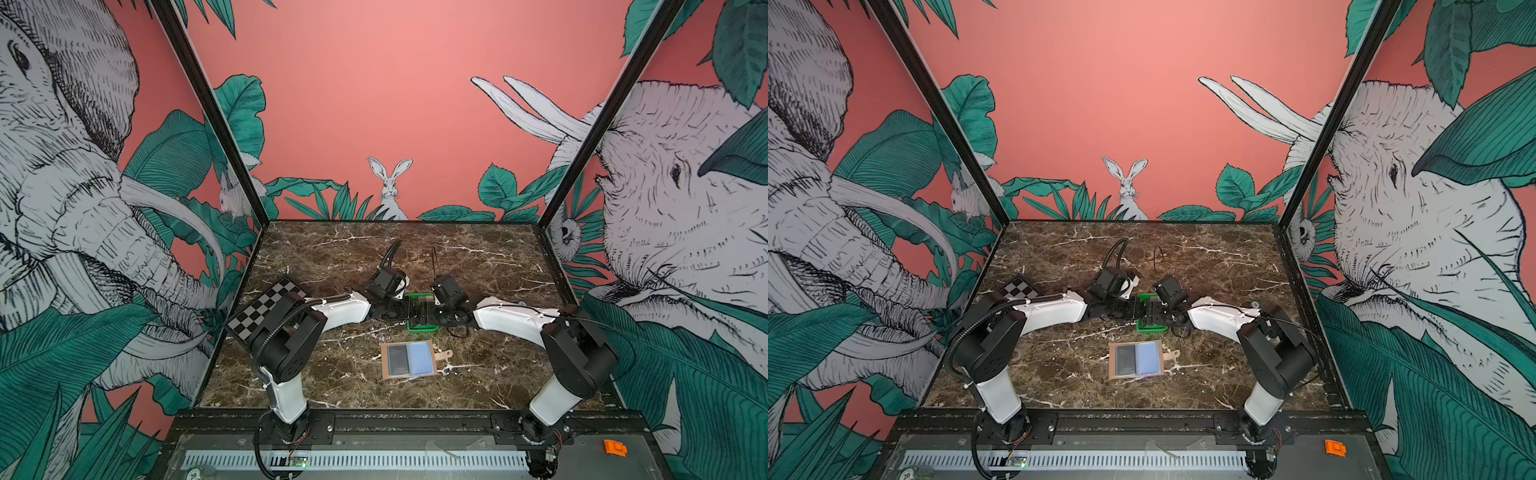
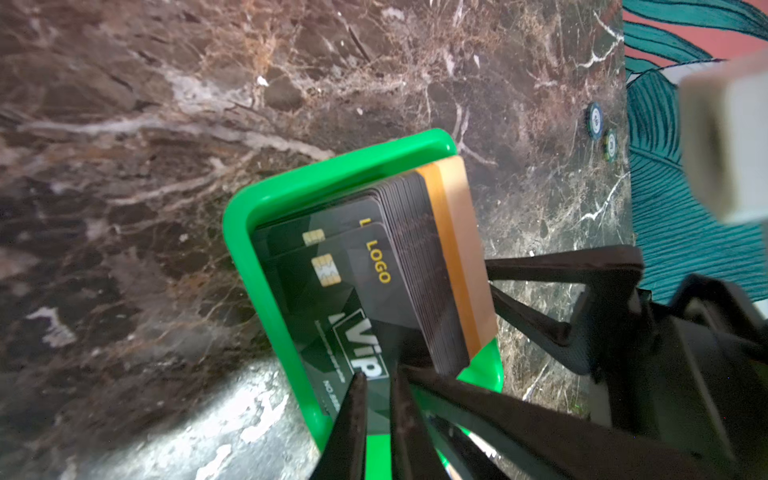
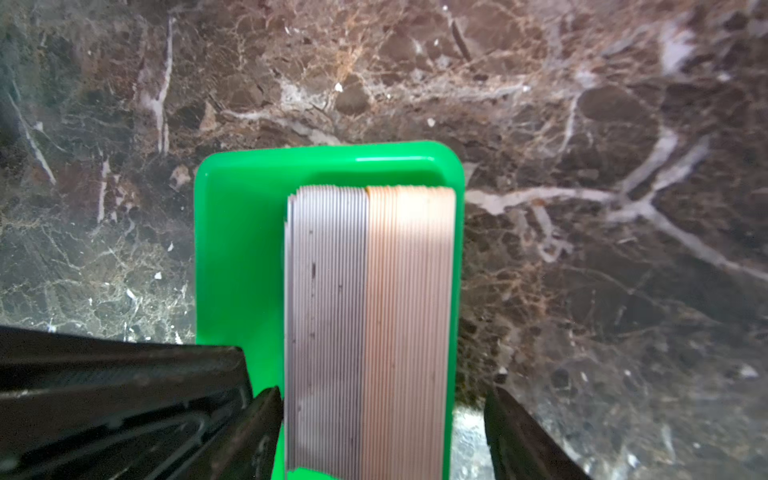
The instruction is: Put the credit cards into the card holder
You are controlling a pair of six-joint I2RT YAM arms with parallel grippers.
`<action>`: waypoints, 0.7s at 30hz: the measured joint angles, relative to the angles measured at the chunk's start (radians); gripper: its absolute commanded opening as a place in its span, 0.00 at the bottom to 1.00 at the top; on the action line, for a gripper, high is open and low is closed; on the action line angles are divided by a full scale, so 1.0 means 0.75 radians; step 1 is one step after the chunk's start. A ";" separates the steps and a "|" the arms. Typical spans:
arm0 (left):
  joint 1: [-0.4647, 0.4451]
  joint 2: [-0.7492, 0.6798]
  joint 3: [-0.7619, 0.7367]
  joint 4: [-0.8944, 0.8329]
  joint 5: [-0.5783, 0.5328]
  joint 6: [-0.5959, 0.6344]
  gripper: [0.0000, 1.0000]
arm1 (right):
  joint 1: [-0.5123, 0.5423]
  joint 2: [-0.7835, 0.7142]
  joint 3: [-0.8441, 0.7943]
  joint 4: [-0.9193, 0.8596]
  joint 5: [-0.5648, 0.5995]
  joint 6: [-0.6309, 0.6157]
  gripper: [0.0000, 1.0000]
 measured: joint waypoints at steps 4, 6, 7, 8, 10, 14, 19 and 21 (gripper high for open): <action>0.000 0.011 0.003 -0.004 0.003 0.001 0.15 | -0.009 -0.030 0.000 -0.013 0.009 -0.004 0.75; 0.000 0.013 0.005 -0.005 0.005 0.001 0.15 | -0.014 -0.033 0.000 -0.019 0.014 -0.006 0.75; 0.000 0.016 0.010 -0.007 0.007 0.000 0.15 | -0.017 -0.033 0.000 -0.021 0.014 -0.006 0.75; 0.000 0.020 0.012 -0.006 0.008 0.001 0.15 | -0.018 -0.033 0.000 -0.022 0.014 -0.008 0.75; 0.000 0.024 0.014 -0.006 0.012 0.000 0.16 | -0.019 -0.033 0.000 -0.023 0.014 -0.010 0.75; 0.000 0.028 0.017 -0.007 0.025 0.000 0.16 | -0.022 -0.061 0.000 -0.045 0.019 -0.016 0.75; 0.000 0.030 0.017 -0.009 0.032 -0.001 0.17 | -0.027 -0.096 0.000 -0.069 0.035 -0.025 0.75; 0.000 0.033 0.018 -0.008 0.036 -0.002 0.18 | -0.029 -0.105 0.000 -0.080 0.039 -0.030 0.75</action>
